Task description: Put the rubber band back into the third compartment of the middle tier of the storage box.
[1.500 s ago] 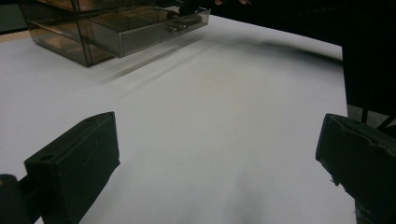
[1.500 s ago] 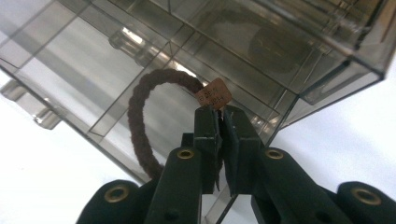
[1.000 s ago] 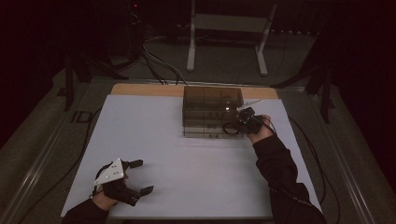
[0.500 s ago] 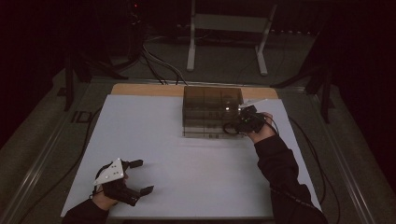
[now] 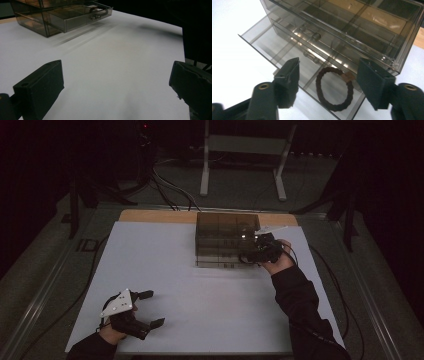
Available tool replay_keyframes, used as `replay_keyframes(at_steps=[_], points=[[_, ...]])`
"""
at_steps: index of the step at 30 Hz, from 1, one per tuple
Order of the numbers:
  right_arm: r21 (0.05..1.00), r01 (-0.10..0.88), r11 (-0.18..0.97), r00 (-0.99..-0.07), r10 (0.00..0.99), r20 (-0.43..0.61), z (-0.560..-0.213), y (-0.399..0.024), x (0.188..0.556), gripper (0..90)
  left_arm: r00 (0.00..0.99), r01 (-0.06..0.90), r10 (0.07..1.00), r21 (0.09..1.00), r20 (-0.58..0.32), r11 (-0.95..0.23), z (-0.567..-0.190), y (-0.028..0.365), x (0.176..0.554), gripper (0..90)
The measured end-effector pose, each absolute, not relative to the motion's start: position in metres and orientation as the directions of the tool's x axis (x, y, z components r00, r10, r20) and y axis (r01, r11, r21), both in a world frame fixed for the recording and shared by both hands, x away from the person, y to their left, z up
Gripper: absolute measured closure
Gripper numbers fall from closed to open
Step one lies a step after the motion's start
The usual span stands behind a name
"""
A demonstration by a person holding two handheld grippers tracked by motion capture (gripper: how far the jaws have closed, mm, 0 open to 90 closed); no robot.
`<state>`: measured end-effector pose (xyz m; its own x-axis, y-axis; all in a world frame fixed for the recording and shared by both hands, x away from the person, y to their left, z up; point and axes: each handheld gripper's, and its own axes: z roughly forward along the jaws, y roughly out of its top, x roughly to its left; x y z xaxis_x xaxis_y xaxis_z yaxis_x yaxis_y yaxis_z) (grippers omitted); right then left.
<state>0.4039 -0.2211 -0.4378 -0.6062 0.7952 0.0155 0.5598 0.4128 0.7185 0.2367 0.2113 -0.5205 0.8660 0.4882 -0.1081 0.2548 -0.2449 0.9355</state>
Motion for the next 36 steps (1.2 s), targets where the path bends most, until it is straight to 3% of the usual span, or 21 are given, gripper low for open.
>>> replay_keyframes(at_steps=[8, 11, 15, 36], points=[[0.756, 0.533, 0.381, -0.598, 0.801, 0.017, -0.426, -0.218, 0.398, 16.1, 0.867, 0.257, 0.486, 0.936, -0.113, -0.240, -0.520, 0.210, 0.238, 0.3], [0.764, 0.529, 0.370, -0.593, 0.805, 0.021, -0.424, -0.218, 0.397, 14.3, 0.866, 0.258, 0.486, 0.936, -0.114, -0.239, -0.520, 0.210, 0.238, 0.3], [0.775, 0.520, 0.360, -0.609, 0.792, 0.040, -0.420, -0.215, 0.394, 3.1, 0.865, 0.258, 0.488, 0.936, -0.114, -0.238, -0.520, 0.210, 0.237, 0.3], [0.814, 0.459, 0.356, -0.652, 0.757, 0.037, -0.413, -0.203, 0.368, 0.0, 0.869, 0.246, 0.484, 0.938, -0.102, -0.244, -0.519, 0.212, 0.233, 0.3]])
